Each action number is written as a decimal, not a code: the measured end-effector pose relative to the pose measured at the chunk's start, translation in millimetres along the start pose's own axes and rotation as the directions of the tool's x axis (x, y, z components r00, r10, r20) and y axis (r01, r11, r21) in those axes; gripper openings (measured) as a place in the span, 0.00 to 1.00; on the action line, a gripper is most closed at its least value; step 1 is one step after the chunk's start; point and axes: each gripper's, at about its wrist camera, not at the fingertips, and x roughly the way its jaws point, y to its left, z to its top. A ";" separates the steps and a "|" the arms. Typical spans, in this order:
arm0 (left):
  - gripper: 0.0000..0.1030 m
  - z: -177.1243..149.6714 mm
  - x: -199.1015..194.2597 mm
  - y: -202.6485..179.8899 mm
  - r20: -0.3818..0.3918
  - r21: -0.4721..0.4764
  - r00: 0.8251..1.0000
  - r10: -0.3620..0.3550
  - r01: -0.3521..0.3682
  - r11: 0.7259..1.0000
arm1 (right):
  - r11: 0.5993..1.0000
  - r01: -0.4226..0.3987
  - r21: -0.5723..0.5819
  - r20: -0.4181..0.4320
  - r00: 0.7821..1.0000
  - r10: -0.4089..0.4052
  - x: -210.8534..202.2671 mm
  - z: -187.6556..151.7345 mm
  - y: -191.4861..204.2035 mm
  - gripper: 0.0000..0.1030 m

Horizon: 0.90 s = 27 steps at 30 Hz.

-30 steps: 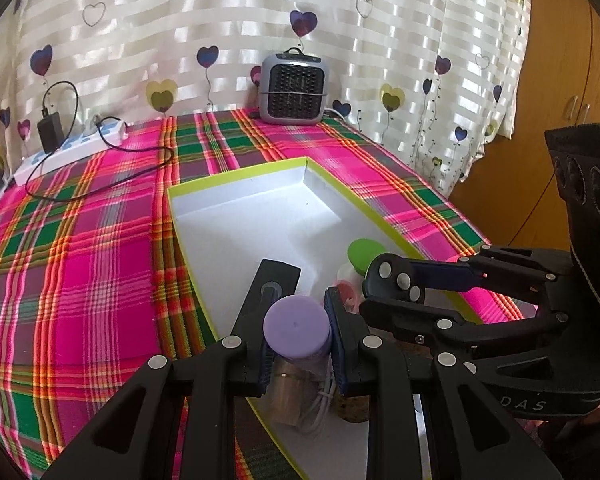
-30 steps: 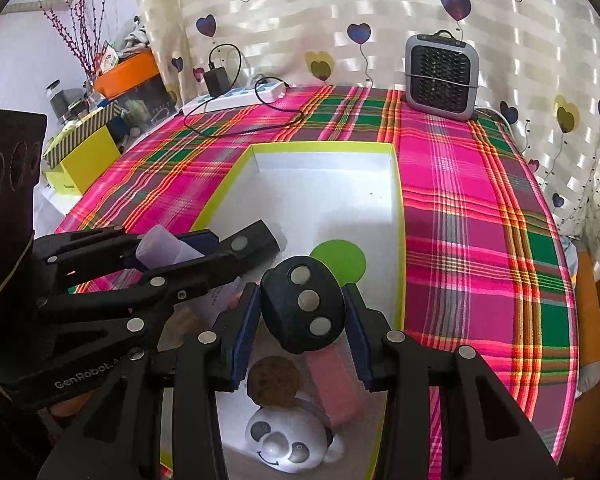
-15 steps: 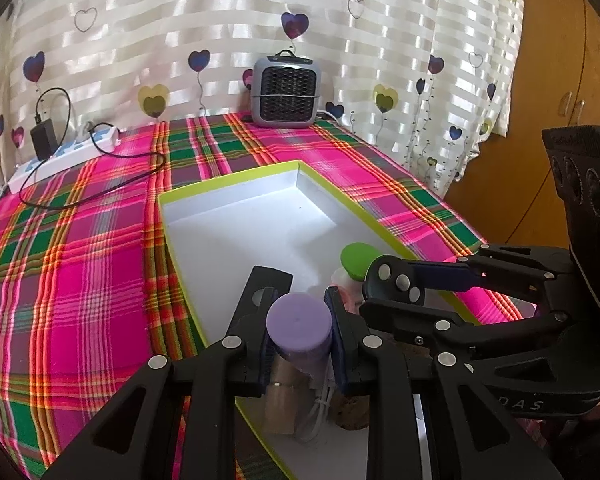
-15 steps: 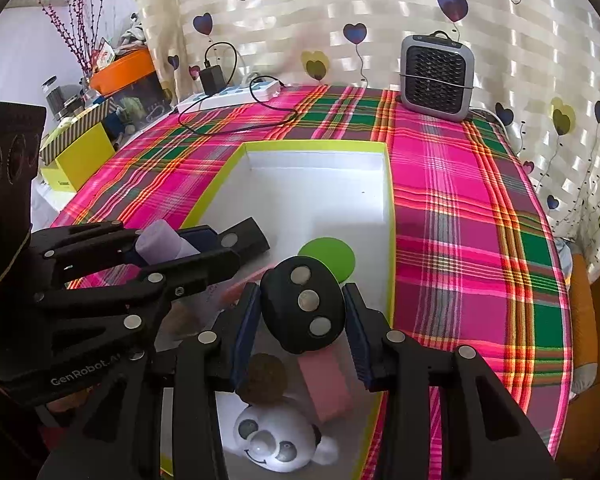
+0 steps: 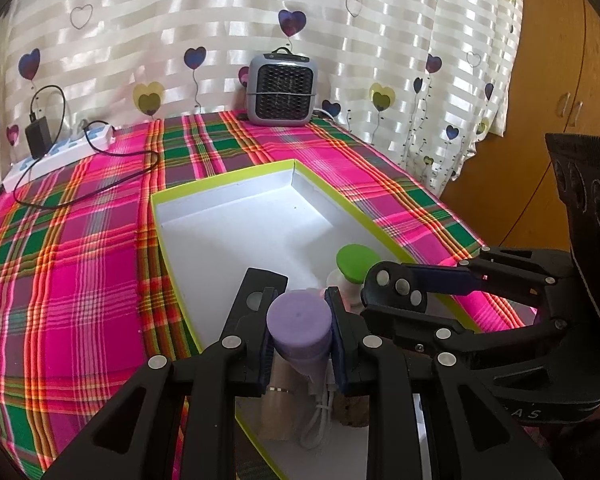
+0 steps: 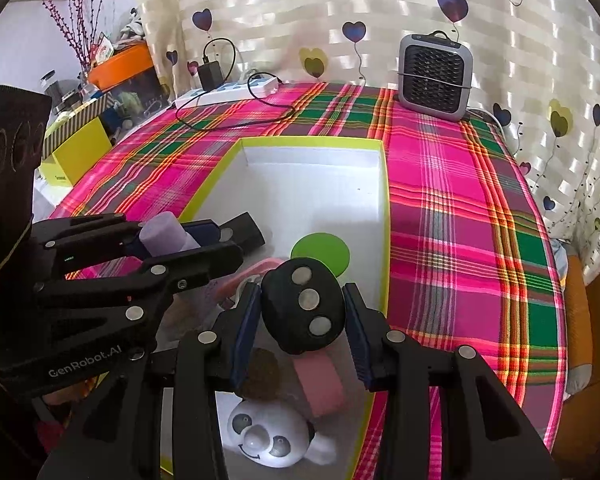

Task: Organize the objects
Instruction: 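Lower the Laneige tube and black fob into the tray and open both grippers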

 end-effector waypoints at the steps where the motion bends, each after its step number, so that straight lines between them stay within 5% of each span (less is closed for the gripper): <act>1: 0.21 -0.4 -0.3 -0.4 0.000 0.000 1.000 -0.001 0.001 1.000 | 1.000 0.002 0.000 -0.001 1.000 -0.002 0.1 -0.3 0.2 0.41; 27: 0.27 -4.9 -33.5 -3.9 0.055 -0.007 0.998 -0.033 0.034 0.999 | 0.998 0.034 -0.047 0.053 0.998 -0.031 -25.3 -4.4 12.3 0.44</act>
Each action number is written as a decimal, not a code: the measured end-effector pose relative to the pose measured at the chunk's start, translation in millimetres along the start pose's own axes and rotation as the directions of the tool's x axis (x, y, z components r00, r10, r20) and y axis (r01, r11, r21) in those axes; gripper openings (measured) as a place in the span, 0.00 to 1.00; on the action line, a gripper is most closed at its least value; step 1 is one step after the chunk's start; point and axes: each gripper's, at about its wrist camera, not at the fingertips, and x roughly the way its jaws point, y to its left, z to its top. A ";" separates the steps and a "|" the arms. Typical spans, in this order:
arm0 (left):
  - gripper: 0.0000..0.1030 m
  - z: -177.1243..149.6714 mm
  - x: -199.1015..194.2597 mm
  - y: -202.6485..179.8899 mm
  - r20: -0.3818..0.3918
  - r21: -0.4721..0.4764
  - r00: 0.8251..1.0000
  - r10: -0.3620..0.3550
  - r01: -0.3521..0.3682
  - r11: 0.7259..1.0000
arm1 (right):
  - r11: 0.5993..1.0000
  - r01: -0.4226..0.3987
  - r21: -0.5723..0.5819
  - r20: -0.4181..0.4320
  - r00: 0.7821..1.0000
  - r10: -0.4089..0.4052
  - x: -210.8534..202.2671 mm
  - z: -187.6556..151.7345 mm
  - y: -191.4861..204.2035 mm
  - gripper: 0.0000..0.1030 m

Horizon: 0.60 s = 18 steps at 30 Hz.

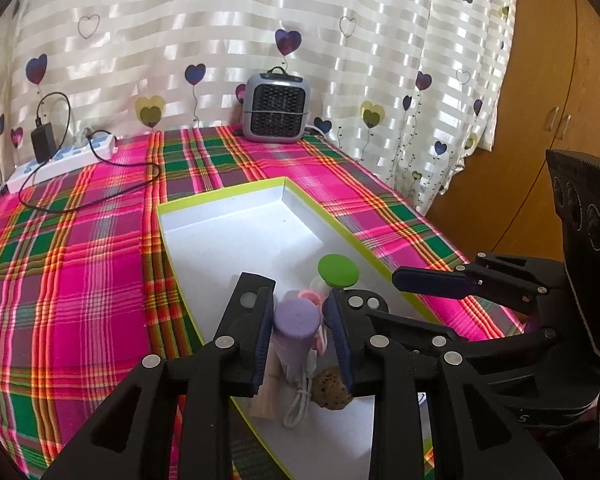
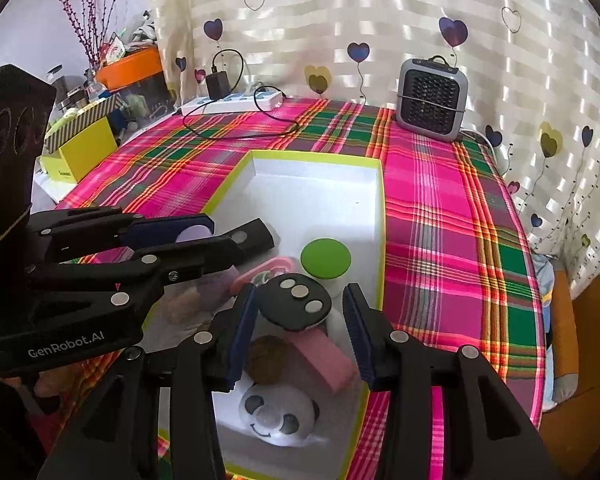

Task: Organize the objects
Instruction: 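Lower the Laneige tube and black fob into the tray and open both grippers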

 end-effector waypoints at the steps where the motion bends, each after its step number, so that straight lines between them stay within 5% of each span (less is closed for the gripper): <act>1: 0.27 0.0 -2.3 -0.9 0.002 0.001 1.000 -0.002 0.002 1.000 | 1.000 0.000 -0.001 0.002 1.000 0.000 -1.6 -0.4 0.5 0.44; 18: 0.28 -21.0 -47.5 4.5 0.060 -0.038 0.997 0.046 -0.044 0.998 | 1.000 0.007 0.001 0.036 0.999 -0.007 -31.6 -12.3 13.8 0.44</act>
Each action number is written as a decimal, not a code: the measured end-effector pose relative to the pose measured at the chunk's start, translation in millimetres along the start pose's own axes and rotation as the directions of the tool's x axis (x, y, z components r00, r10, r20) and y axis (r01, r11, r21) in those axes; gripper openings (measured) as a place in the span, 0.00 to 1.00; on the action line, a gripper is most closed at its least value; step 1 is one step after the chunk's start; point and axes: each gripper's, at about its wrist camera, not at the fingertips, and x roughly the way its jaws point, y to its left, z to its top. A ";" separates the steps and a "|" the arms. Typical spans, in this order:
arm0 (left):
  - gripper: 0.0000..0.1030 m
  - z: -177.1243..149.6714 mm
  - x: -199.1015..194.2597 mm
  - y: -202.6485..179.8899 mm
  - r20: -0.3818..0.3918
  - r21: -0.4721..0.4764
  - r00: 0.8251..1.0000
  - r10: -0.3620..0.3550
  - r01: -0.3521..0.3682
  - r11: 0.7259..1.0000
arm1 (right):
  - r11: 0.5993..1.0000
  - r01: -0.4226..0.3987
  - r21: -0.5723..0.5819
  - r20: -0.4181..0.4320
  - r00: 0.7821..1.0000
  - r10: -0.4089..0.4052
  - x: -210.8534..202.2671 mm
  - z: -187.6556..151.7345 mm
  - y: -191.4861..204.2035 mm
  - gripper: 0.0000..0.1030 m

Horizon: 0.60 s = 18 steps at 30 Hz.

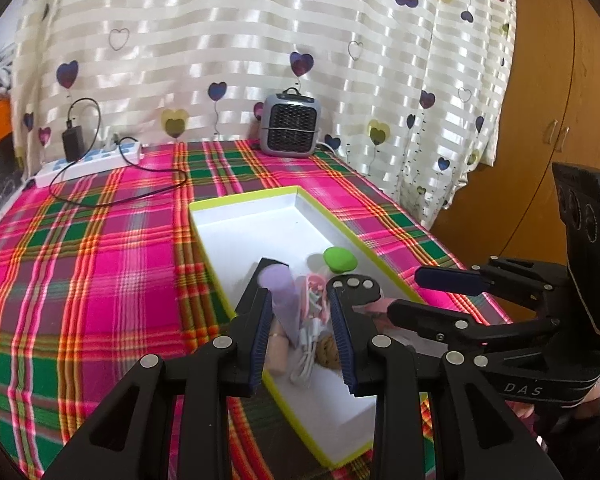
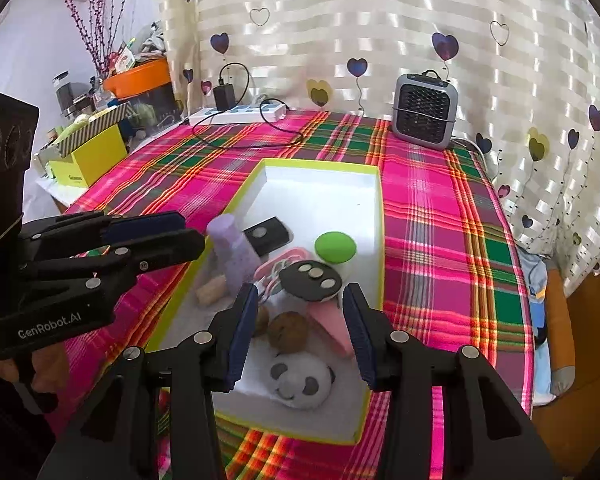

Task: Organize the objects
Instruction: 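Lower the Laneige tube and black fob into the tray and open both grippers, then withdraw both open grippers back from the filled tray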

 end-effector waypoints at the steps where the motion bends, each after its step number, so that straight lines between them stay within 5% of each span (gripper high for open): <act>1: 0.28 -0.5 -0.7 0.5 0.001 -0.005 1.000 0.003 -0.003 1.000 | 1.000 0.000 -0.003 0.000 1.000 0.000 -1.6 -1.9 1.0 0.44; 18: 0.28 -17.6 -20.9 -8.9 -0.003 -0.029 0.999 0.037 -0.037 0.999 | 0.998 0.009 0.056 0.015 1.000 -0.010 -19.6 -22.3 5.4 0.44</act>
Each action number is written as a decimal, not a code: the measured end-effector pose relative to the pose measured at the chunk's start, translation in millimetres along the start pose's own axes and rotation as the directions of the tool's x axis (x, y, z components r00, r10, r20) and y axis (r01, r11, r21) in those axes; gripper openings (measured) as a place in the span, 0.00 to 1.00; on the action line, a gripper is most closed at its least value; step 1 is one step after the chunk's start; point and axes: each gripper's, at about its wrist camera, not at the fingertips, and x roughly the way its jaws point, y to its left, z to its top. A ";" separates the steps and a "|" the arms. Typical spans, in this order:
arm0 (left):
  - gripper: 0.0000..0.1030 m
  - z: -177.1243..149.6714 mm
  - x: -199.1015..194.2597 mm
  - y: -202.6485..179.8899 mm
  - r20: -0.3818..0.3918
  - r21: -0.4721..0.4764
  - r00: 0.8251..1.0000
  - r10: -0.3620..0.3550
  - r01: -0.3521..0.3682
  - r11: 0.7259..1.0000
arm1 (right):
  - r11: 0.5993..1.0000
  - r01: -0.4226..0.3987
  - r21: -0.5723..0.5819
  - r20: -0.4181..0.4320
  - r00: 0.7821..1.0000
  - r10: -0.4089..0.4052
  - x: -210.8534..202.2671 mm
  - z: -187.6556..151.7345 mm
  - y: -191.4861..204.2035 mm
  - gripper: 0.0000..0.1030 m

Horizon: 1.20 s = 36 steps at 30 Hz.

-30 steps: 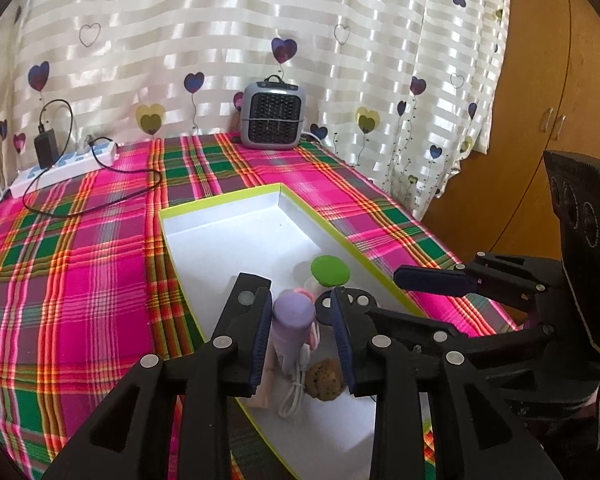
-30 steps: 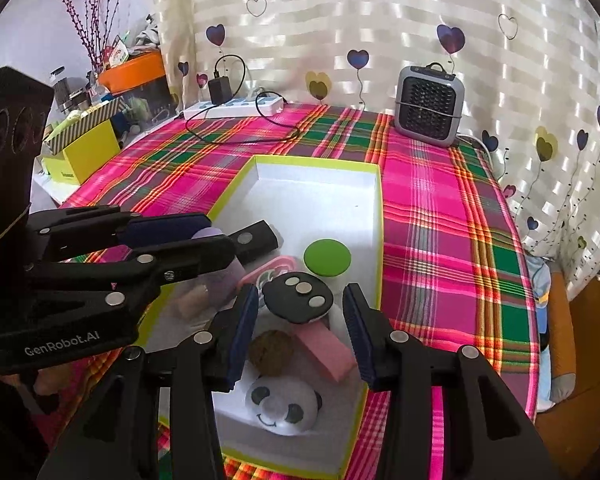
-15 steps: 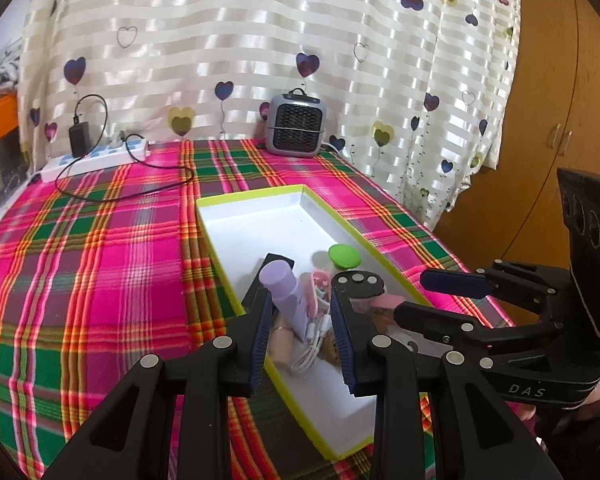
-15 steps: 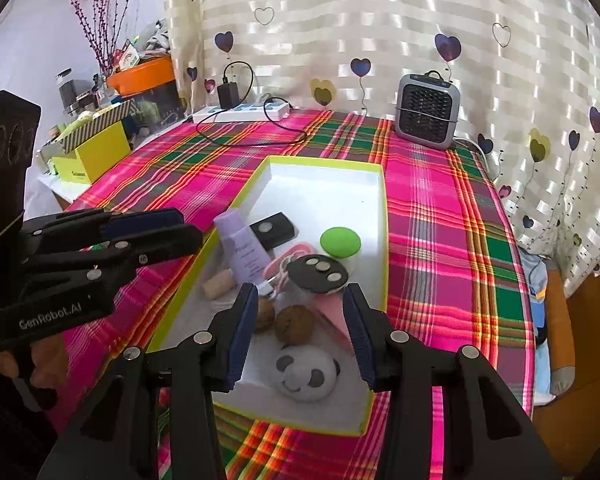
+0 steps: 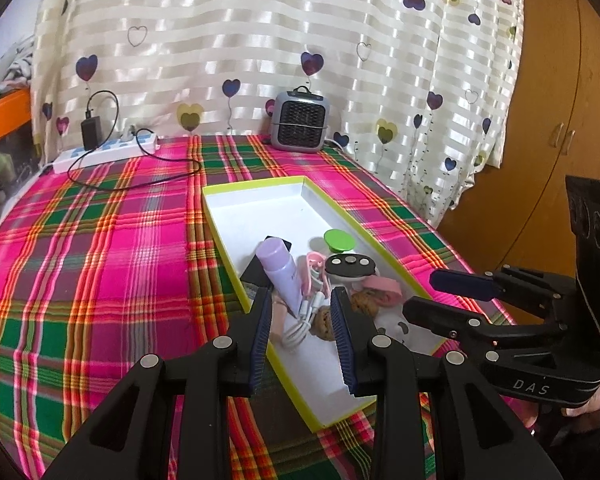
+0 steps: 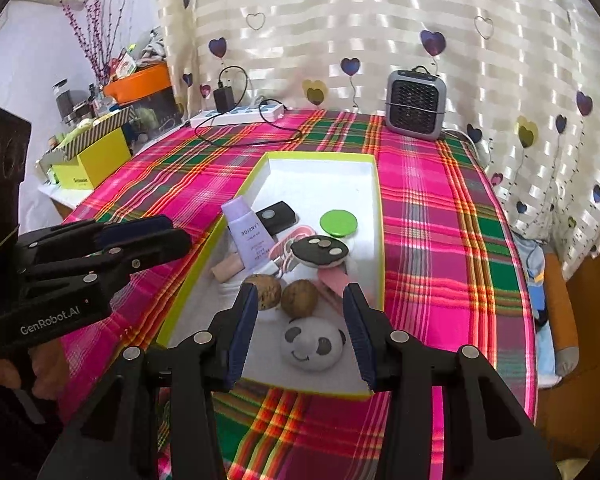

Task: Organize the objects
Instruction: 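Withdraw both open grippers back from the filled tray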

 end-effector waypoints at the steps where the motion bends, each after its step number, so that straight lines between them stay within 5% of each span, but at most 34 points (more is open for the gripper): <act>1: 0.28 -0.8 -0.8 -0.3 -0.002 -0.002 1.000 0.004 -0.004 1.000 | 1.000 -0.002 0.013 0.002 1.000 0.002 -1.3 -1.7 -0.4 0.44; 22: 0.28 -17.7 -17.4 -0.7 -0.066 -0.055 0.998 0.023 -0.026 0.998 | 0.999 0.031 0.004 -0.058 0.998 -0.031 -17.5 -26.8 13.5 0.44; 28: 0.28 -18.2 -21.8 -9.1 -0.038 0.001 0.991 0.127 -0.127 0.992 | 1.000 0.030 -0.005 -0.063 0.998 -0.030 -16.1 -27.5 15.3 0.44; 36: 0.28 -17.0 -22.0 -11.6 -0.051 0.000 0.995 0.086 -0.086 0.996 | 0.999 0.038 0.002 -0.070 0.997 -0.038 -14.5 -29.1 11.5 0.44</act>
